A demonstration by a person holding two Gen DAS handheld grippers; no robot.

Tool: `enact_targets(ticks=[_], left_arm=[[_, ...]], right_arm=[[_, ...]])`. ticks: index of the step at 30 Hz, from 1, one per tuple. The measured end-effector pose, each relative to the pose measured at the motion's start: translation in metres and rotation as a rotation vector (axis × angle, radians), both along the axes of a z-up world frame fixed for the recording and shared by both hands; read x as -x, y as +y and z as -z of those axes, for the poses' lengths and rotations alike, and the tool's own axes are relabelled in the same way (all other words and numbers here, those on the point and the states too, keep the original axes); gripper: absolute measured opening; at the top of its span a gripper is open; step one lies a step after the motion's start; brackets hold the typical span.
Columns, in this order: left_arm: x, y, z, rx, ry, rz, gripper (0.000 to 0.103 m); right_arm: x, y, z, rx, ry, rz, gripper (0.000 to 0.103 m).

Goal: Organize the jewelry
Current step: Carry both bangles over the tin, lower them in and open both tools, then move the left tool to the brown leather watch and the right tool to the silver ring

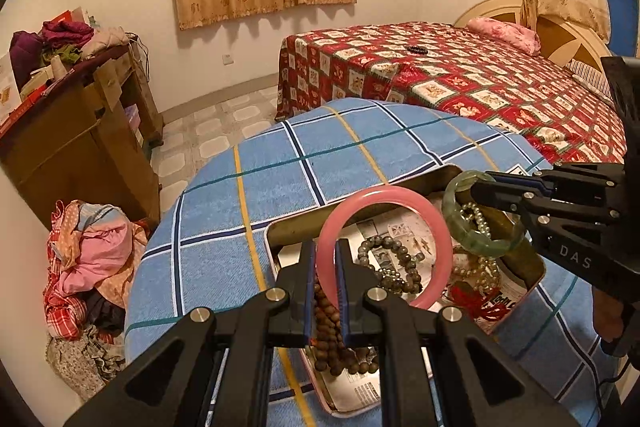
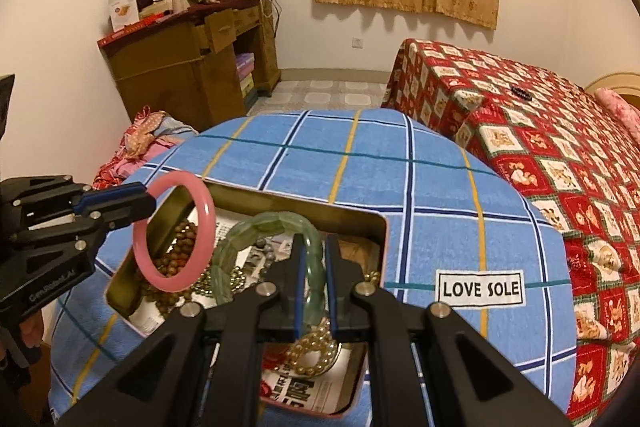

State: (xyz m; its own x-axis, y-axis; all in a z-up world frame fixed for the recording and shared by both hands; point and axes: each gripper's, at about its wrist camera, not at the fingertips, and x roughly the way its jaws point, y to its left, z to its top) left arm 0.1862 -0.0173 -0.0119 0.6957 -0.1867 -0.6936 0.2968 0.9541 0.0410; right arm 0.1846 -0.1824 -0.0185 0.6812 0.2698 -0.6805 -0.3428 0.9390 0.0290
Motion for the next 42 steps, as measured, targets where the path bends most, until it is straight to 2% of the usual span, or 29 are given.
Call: enact_targets(ticks=[4,7,8,9,10,11,12,16,19,34,42], left_arm=[[-0.003,0.001,0.005,0.010,0.014,-0.017,0.010],[-0.007,0.002,0.009,0.017,0.040,-0.023,0.011],[-0.006,0.002,0.010,0.012,0.040,-0.025,0.019],[-0.005,0.002,0.009,0.008,0.035,-0.030,0.029],[-0.004,0.002,0.008,0.007,0.027,-0.037,0.060],[-0.002,0.004,0.006,0.015,0.007,-0.048,0.081],[0.000,0.006,0.004,0.028,-0.004,-0.052,0.082],[0.004,0.006,0.001,0.035,-0.003,-0.045,0.082],[0.006,0.007,0.002,0.027,0.000,-0.053,0.082],[0.024,0.010,0.004,0.059,0.021,-0.048,0.082],[0.063,0.010,0.005,0.045,-0.009,-0.069,0.082]], right_arm=[[-0.004,0.002,0.007,0.008,0.016,-0.001,0.012],[-0.003,0.000,0.009,0.006,0.006,0.020,0.021],[-0.001,0.000,0.009,0.002,0.010,0.017,0.028],[0.001,0.000,0.009,0.000,0.008,0.015,0.039],[0.002,0.000,0.009,0.006,-0.002,0.019,0.046],[0.003,0.001,0.008,0.012,-0.013,0.025,0.055],[0.007,0.000,0.006,0.014,-0.029,0.030,0.058],[0.009,-0.004,0.004,0.004,-0.039,0.042,0.059],[0.011,-0.007,0.002,-0.006,-0.042,0.055,0.070],[0.029,-0.013,0.009,-0.026,-0.027,0.063,0.071],[0.051,-0.025,0.011,-0.041,-0.018,0.089,0.071]])
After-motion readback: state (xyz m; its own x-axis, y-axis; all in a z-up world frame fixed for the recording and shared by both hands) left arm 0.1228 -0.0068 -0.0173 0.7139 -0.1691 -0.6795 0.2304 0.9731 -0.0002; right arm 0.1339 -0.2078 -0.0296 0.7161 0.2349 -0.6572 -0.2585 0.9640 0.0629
